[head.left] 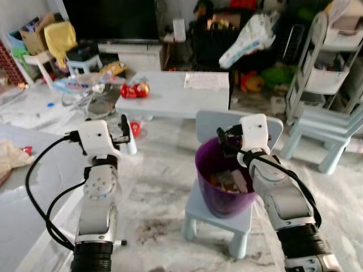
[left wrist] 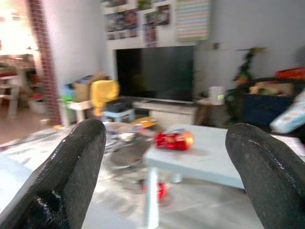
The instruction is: Picking trash to rubbish bin
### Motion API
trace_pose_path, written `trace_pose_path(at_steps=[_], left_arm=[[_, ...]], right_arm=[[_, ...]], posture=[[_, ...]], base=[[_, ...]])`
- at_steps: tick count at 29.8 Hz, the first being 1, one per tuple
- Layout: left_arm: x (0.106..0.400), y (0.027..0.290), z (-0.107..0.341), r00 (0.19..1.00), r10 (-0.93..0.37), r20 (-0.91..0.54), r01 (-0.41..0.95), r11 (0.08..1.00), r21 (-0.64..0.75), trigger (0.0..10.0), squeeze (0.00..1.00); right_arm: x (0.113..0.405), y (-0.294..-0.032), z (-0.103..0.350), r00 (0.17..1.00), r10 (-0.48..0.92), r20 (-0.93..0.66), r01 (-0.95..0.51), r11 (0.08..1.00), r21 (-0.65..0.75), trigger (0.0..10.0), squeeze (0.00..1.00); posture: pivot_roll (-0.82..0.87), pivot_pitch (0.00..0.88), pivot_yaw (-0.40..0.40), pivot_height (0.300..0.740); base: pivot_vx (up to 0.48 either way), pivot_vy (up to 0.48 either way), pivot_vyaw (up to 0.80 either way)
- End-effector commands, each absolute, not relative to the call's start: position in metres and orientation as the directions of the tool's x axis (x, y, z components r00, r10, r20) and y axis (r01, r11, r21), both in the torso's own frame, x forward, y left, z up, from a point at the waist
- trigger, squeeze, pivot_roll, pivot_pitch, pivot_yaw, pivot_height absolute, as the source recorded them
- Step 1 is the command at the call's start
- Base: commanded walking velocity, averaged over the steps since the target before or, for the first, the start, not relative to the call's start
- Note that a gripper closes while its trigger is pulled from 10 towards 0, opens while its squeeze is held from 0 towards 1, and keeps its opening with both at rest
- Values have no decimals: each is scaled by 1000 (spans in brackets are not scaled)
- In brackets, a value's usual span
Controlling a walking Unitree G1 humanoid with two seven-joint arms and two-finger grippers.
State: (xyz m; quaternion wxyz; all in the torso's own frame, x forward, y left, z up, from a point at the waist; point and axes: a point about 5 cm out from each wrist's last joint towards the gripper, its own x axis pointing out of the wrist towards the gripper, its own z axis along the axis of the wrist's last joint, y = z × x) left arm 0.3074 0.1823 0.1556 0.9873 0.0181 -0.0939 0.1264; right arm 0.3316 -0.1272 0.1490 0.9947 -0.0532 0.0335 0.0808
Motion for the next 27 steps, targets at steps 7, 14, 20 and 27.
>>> trace_pose_path(at_steps=[7, 14, 20, 27], left_arm=[[302, 186, 156, 937, 299, 180, -311, 950, 43, 10000, 0], [302, 186, 157, 939, 294, 178, -306, 951, 45, 10000, 0], [302, 183, 158, 941, 287, 179, -302, 951, 66, 10000, 0], [301, 183, 160, 941, 289, 178, -310, 946, 99, 10000, 0]], right_arm=[[336, -117, 159, 980, 195, -39, -198, 976, -95, 10000, 0], [336, -117, 160, 979, 202, -33, -204, 974, -98, 10000, 0], [338, -118, 162, 980, 198, -24, -200, 975, -97, 10000, 0], [340, -115, 166, 978, 208, -6, -208, 973, -101, 10000, 0]], posture=[[17, 0, 46, 740], [17, 0, 47, 740], [17, 0, 52, 740], [20, 5, 57, 740]], base=[[0, 0, 800], [0, 0, 800], [0, 0, 800], [0, 0, 800]])
